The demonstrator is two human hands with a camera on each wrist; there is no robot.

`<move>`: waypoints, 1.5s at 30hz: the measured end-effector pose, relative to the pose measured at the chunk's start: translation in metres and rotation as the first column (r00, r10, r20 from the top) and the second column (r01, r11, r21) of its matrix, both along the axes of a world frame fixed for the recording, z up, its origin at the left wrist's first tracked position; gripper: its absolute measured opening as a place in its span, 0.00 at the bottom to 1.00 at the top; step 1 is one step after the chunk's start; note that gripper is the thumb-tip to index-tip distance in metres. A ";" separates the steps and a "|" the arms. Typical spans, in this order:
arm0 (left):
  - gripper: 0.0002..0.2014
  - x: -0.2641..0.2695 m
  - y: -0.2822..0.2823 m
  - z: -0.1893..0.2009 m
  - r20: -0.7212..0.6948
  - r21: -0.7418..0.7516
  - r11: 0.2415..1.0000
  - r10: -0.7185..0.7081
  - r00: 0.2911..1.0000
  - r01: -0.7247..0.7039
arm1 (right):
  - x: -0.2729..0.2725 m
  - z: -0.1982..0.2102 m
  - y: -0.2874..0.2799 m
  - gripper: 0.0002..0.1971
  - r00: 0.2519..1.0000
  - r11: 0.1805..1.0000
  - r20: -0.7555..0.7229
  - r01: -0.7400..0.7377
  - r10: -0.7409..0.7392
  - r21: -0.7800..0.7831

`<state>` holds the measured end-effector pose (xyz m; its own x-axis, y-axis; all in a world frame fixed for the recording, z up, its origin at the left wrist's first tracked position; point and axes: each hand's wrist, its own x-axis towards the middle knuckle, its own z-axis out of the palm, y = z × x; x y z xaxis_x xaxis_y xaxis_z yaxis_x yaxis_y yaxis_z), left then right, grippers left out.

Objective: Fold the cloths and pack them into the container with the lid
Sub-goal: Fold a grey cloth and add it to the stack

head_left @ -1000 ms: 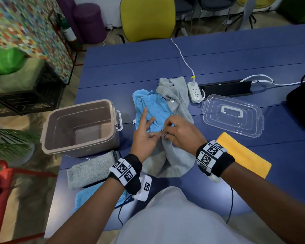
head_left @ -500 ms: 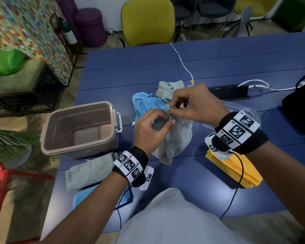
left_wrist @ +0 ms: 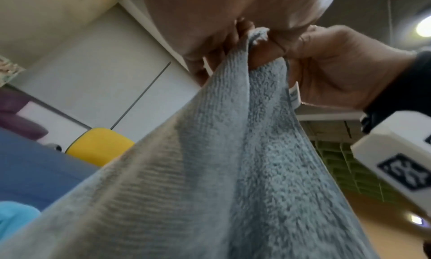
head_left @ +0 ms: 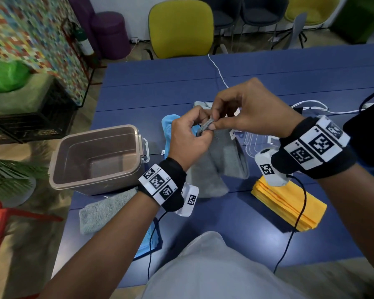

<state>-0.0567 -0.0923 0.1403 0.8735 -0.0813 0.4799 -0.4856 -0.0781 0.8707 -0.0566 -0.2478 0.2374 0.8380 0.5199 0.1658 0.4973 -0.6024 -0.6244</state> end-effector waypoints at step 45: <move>0.19 -0.004 0.090 -0.091 -0.172 0.503 0.842 -0.121 0.978 0.193 | 0.012 -0.016 -0.149 0.08 0.866 0.882 0.178 0.443 -0.467 0.158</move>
<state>-0.0609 -0.0019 0.0492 0.8787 -0.4263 0.2149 -0.4164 -0.4641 0.7818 -0.0448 -0.3968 0.2216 0.9181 0.0580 0.3921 0.3079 -0.7274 -0.6133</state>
